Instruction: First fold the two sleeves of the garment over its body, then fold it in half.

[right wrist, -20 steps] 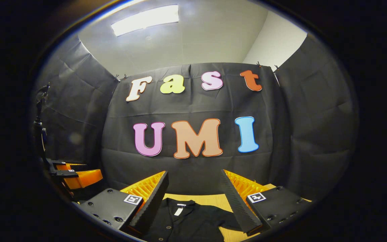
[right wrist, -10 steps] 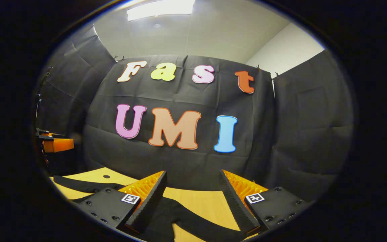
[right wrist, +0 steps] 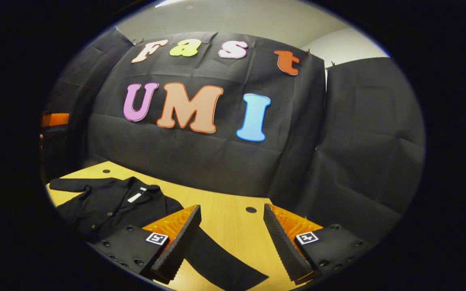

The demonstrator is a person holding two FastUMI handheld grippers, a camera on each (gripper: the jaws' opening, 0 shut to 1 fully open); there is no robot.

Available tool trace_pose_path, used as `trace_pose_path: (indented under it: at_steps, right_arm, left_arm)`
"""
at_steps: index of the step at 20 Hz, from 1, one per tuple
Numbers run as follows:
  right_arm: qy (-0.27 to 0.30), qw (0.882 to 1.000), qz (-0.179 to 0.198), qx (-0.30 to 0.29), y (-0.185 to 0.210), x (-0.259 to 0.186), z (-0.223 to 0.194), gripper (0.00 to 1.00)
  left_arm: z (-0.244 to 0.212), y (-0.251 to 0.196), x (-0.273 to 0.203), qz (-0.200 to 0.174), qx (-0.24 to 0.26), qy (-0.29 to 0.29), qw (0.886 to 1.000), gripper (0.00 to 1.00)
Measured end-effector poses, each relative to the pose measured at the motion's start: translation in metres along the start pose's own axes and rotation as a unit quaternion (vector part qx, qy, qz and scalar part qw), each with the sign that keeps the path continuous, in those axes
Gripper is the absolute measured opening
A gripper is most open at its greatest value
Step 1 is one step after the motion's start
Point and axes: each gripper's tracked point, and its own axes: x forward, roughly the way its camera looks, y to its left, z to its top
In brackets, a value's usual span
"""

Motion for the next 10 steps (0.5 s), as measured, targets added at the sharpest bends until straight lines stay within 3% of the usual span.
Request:
trace_pose_path:
  at_steps: [6,10]
  right_arm:
    - [0.089,0.996,0.008,-0.001,-0.037,0.036,-0.087,0.98]
    - [0.161,0.987,0.021,0.009,-0.047,0.054,-0.145,0.98]
  left_arm:
    - [-0.006,-0.026,0.001,0.013,0.021,0.01,1.0,0.99]
    - [-0.011,-0.042,0.004,0.023,0.032,0.02,0.999,0.99]
